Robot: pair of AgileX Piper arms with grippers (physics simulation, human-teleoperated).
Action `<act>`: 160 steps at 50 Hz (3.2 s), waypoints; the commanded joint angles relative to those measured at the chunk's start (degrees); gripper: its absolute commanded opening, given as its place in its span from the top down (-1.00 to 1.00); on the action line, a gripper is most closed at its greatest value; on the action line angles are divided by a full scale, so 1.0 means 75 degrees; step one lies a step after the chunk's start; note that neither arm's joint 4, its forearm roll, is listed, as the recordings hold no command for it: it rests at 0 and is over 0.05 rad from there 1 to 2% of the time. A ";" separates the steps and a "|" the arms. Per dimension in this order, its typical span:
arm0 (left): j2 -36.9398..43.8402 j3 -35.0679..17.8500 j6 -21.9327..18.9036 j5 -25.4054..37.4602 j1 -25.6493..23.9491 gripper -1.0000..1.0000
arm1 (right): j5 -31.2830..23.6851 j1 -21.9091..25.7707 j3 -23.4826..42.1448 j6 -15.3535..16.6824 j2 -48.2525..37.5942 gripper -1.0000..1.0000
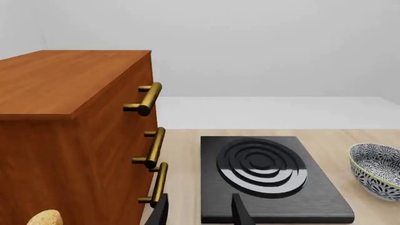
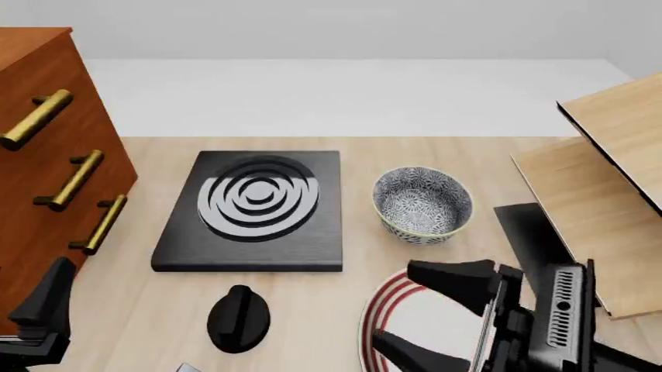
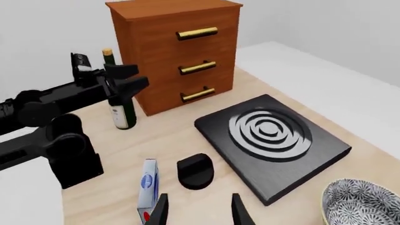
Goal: Pick up the cream cheese and put it in the bowl.
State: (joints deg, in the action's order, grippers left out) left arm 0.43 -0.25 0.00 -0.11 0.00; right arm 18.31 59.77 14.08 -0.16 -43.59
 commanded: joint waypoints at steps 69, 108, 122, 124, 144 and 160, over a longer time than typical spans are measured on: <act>0.0000 0.0000 0.0000 0.0000 0.0000 -1.00 | 0.1748 0.3246 0.2367 0.0259 -0.5829 -1.00; 0.0000 0.0000 0.0000 0.0000 0.0000 -1.00 | 0.1332 0.2732 0.2035 0.0490 -0.5101 -1.00; 0.0000 0.0000 0.0000 0.0000 0.0000 -1.00 | 0.1625 0.2469 0.1733 0.0398 -0.5095 -1.00; 0.0000 0.0000 0.0000 0.0000 0.0000 -1.00 | 0.1705 0.2381 0.1651 0.0350 -0.5109 -1.00; 0.0000 0.0000 0.0000 0.0000 0.0000 -1.00 | 0.2005 0.2184 0.1374 0.0244 -0.5155 -1.00; 0.0000 0.0000 0.0000 0.0000 0.0000 -1.00 | 0.2367 0.2205 0.1378 -0.0026 -0.5660 -1.00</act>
State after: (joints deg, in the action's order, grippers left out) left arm 0.43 -0.25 0.00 -0.11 0.00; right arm 34.54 76.32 24.51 0.58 -84.03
